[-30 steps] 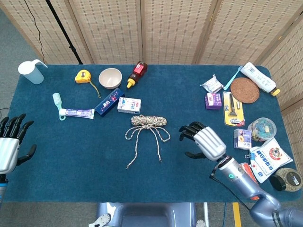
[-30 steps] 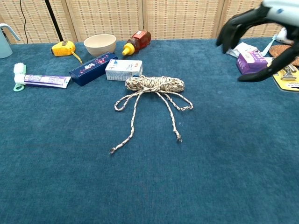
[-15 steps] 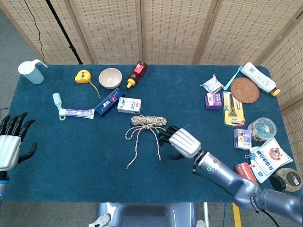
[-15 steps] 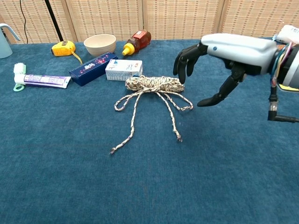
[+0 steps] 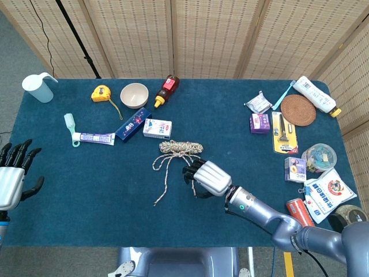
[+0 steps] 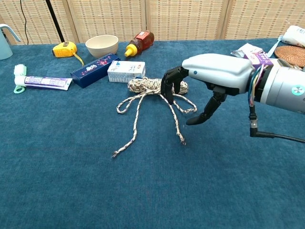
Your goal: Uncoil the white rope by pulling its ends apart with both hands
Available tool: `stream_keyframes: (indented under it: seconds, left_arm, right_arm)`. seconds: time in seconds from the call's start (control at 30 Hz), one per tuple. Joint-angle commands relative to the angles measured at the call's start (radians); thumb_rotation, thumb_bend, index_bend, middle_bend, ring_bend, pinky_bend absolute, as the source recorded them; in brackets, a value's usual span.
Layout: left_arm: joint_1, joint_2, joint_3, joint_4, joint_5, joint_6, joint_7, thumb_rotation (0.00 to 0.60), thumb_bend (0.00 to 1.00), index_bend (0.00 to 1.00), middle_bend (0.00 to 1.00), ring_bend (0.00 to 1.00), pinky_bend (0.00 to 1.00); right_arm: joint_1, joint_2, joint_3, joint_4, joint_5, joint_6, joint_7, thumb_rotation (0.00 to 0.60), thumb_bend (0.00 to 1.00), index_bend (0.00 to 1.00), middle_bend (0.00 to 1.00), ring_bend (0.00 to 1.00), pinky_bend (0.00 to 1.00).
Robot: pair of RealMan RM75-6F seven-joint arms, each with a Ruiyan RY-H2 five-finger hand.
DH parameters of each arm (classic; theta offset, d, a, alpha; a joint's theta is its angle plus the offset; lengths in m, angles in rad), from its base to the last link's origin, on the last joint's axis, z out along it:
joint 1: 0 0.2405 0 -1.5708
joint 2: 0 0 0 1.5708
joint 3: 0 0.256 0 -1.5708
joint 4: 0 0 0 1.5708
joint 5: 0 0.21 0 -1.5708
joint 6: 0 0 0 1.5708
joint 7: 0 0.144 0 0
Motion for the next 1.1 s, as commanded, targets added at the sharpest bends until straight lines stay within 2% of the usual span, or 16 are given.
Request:
stream_keyframes:
  seconds: [0.03, 0.1, 0.17, 0.23, 0.33, 0.5, 1.1]
  left_arm:
    - [0.002, 0.000, 0.001, 0.004, -0.001, 0.002, -0.005, 0.526, 0.34, 0.18, 0.06, 0.10, 0.01]
    - [0.003, 0.000, 0.002, 0.007, -0.001, 0.003, -0.011, 0.523, 0.34, 0.18, 0.06, 0.10, 0.01]
    - [0.003, 0.001, 0.003, 0.009, 0.000, 0.005, -0.013, 0.524, 0.34, 0.18, 0.06, 0.10, 0.01]
    - [0.005, 0.002, 0.005, 0.012, 0.001, 0.006, -0.018, 0.526, 0.34, 0.18, 0.06, 0.10, 0.01]
    - [0.006, 0.004, 0.007, 0.015, 0.003, 0.009, -0.025, 0.526, 0.34, 0.18, 0.06, 0.10, 0.01]
    - [0.011, 0.009, 0.010, 0.019, 0.004, 0.014, -0.033, 0.525, 0.34, 0.18, 0.06, 0.10, 0.01]
    - [0.026, 0.030, 0.014, 0.010, 0.009, 0.037, -0.040, 0.525, 0.34, 0.18, 0.06, 0.10, 0.01]
  right_arm:
    - [0.011, -0.011, -0.007, 0.012, 0.008, -0.015, -0.004, 0.600, 0.20, 0.43, 0.26, 0.36, 0.24]
    - [0.017, -0.019, -0.010, 0.019, 0.015, -0.022, -0.009, 0.600, 0.20, 0.42, 0.24, 0.31, 0.18]
    - [0.019, -0.025, -0.011, 0.024, 0.020, -0.024, -0.011, 0.600, 0.20, 0.41, 0.19, 0.21, 0.04]
    - [0.023, -0.039, -0.013, 0.032, 0.028, -0.025, -0.020, 0.600, 0.20, 0.39, 0.18, 0.15, 0.00]
    - [0.025, -0.069, -0.007, 0.051, 0.046, -0.025, -0.045, 0.600, 0.20, 0.37, 0.16, 0.10, 0.00]
    - [0.032, -0.102, -0.008, 0.078, 0.059, -0.023, -0.054, 0.600, 0.20, 0.37, 0.16, 0.10, 0.00]
    - [0.074, -0.171, -0.094, 0.265, -0.024, 0.027, 0.008, 0.600, 0.20, 0.42, 0.16, 0.10, 0.00]
